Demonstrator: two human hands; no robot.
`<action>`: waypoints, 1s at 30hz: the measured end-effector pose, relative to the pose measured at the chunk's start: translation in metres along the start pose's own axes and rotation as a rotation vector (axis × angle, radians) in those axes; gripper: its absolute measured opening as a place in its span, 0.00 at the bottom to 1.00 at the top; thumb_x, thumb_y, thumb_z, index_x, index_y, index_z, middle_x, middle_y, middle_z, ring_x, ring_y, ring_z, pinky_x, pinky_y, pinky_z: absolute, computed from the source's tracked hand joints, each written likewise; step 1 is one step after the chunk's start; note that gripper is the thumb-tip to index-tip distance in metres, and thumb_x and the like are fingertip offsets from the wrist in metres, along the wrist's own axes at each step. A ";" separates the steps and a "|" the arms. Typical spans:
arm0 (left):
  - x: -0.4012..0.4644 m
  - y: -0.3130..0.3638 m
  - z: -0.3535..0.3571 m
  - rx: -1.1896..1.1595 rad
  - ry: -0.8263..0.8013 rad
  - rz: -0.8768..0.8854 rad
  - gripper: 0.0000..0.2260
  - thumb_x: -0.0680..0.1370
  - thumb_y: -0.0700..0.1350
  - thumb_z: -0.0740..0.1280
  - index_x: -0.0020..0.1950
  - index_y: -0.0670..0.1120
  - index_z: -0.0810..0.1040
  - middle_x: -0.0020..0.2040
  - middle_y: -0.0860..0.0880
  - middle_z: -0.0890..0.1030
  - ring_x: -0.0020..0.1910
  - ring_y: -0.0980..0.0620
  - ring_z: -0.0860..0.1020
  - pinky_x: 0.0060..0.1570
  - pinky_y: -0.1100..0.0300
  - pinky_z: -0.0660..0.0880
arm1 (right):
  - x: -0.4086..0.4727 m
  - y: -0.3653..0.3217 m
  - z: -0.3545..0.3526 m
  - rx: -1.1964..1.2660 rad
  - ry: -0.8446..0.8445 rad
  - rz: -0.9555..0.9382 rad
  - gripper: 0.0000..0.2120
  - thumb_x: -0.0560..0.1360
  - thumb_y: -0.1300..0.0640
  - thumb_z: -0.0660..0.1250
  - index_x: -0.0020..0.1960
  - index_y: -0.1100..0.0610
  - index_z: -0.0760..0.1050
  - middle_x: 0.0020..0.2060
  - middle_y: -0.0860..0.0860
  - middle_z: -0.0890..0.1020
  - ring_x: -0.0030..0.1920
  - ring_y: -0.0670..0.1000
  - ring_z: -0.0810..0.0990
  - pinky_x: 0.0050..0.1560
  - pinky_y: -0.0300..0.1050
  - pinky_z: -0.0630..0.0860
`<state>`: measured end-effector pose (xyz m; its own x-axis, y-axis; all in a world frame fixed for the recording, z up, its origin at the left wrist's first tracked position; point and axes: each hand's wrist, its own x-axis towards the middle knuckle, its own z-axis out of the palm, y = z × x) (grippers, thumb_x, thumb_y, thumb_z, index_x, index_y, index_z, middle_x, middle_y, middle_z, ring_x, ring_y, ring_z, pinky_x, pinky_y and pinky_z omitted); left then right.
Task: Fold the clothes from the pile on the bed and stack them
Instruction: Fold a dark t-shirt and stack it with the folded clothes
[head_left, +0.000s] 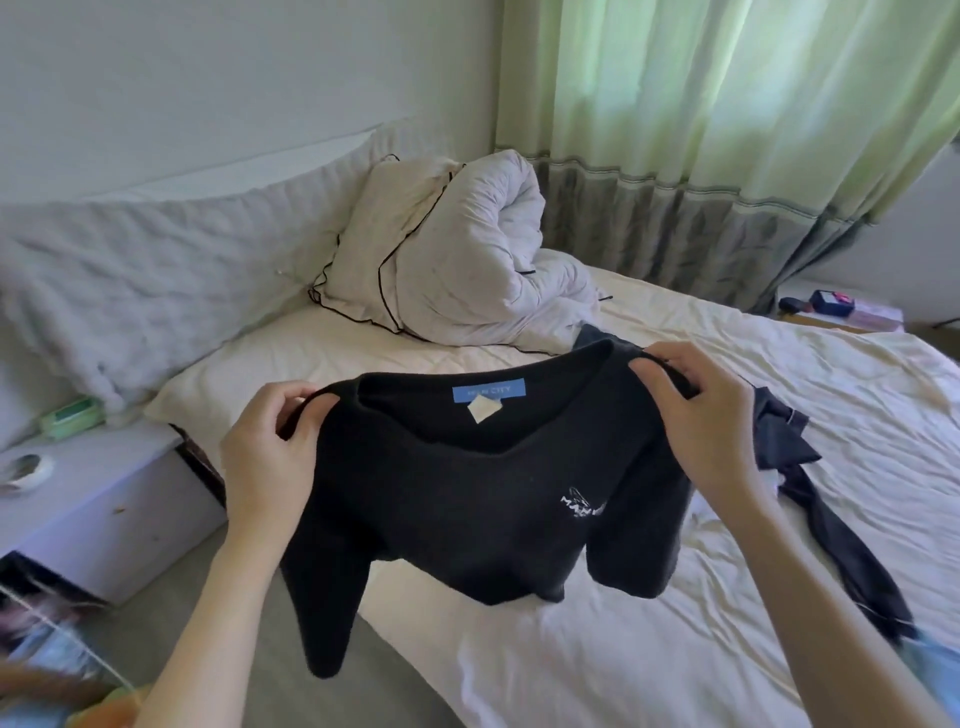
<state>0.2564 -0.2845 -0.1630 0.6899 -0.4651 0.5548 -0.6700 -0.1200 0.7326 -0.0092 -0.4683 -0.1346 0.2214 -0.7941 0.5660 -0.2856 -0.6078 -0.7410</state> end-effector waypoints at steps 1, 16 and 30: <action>-0.006 0.007 -0.004 0.005 0.027 0.015 0.03 0.75 0.43 0.68 0.46 0.50 0.76 0.40 0.57 0.77 0.42 0.71 0.74 0.42 0.80 0.67 | -0.006 -0.003 -0.009 -0.021 0.019 -0.030 0.08 0.73 0.57 0.70 0.42 0.44 0.77 0.40 0.39 0.81 0.43 0.35 0.76 0.47 0.30 0.70; 0.041 0.042 -0.006 0.248 0.105 0.410 0.14 0.75 0.53 0.66 0.47 0.42 0.81 0.41 0.45 0.82 0.41 0.49 0.79 0.40 0.64 0.70 | 0.035 -0.006 -0.026 -0.496 0.309 -0.454 0.11 0.78 0.52 0.64 0.45 0.60 0.79 0.37 0.54 0.80 0.40 0.56 0.79 0.36 0.47 0.69; 0.177 -0.219 0.185 0.600 -0.332 0.203 0.17 0.76 0.58 0.63 0.44 0.43 0.72 0.28 0.47 0.75 0.27 0.44 0.74 0.28 0.58 0.65 | 0.130 0.212 0.245 -0.692 -0.244 -0.227 0.07 0.78 0.62 0.61 0.51 0.64 0.76 0.45 0.60 0.77 0.46 0.62 0.76 0.48 0.54 0.65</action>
<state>0.4749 -0.5030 -0.2981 0.4796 -0.7607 0.4375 -0.8775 -0.4202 0.2313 0.1873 -0.6998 -0.3067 0.5209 -0.6757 0.5217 -0.7092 -0.6827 -0.1761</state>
